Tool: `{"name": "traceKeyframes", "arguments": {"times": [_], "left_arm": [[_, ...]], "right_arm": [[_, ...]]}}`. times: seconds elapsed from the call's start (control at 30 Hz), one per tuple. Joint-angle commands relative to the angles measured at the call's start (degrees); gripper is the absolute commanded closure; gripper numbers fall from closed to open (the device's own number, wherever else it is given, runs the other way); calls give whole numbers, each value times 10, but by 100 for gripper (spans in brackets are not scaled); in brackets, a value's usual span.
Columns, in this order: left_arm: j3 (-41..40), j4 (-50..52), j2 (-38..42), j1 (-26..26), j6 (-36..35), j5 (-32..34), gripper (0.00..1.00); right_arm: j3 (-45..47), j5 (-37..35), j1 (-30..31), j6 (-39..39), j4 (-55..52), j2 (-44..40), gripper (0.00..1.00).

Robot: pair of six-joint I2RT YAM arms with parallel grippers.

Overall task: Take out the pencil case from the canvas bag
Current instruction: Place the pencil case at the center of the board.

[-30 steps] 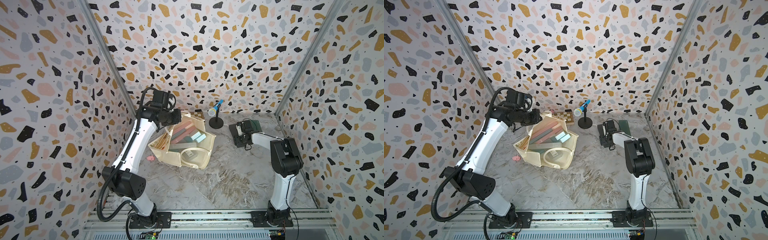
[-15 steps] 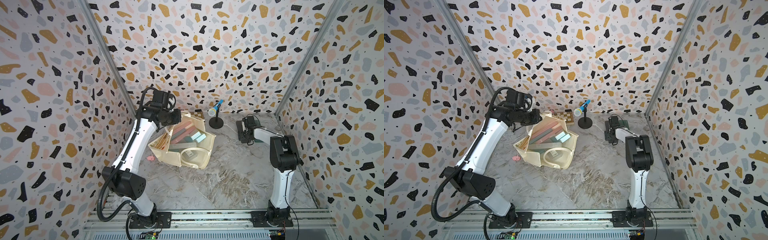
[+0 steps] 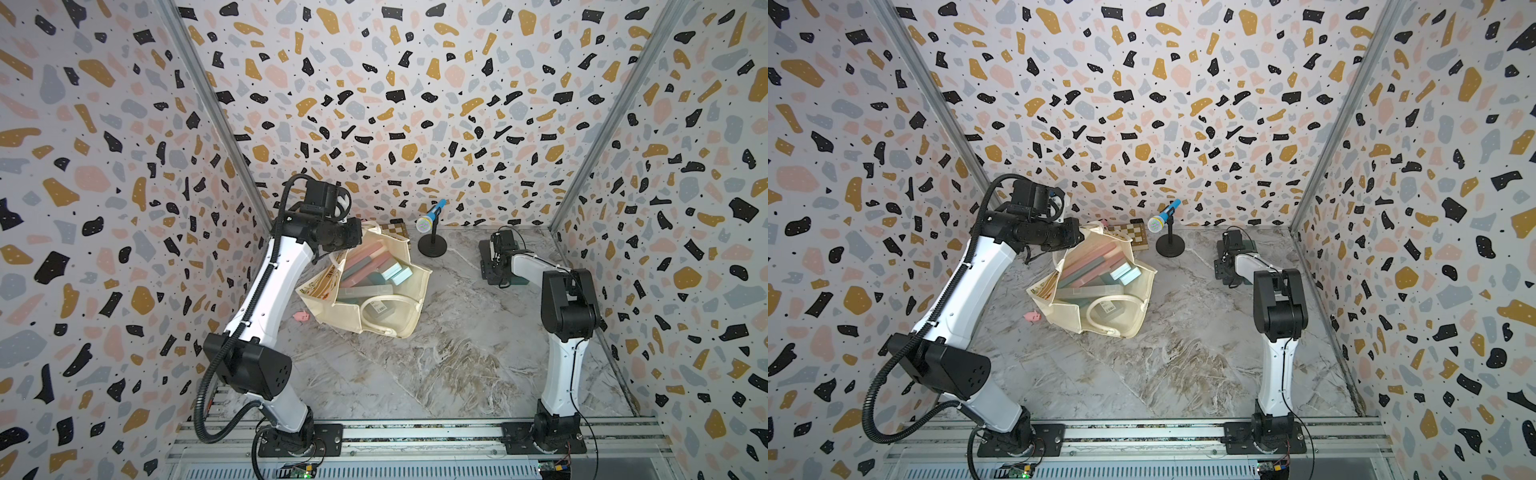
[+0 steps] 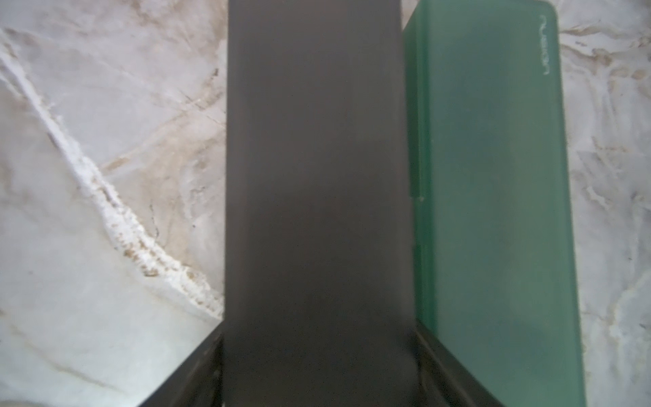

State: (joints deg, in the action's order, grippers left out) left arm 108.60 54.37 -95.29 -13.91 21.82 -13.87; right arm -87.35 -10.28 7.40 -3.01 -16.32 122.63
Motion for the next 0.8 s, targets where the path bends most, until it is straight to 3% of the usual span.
{"name": "traceKeyframes", "arguments": {"times": [0.0,0.3,0.57,0.77], "left_arm": [[15,-10,12,7,-2,-27,100],[35,-20,3,8,-35,-119,100],[32,-6,12,8,-64,-94,100],[23,-3,19,8,-70,-97,100]], "right_arm": [[-4,1,-1,10,1,-22,15],[73,9,10,-19,57,-140,13],[175,10,68,-49,107,-280,13],[256,-9,147,-62,147,-412,14]]}}
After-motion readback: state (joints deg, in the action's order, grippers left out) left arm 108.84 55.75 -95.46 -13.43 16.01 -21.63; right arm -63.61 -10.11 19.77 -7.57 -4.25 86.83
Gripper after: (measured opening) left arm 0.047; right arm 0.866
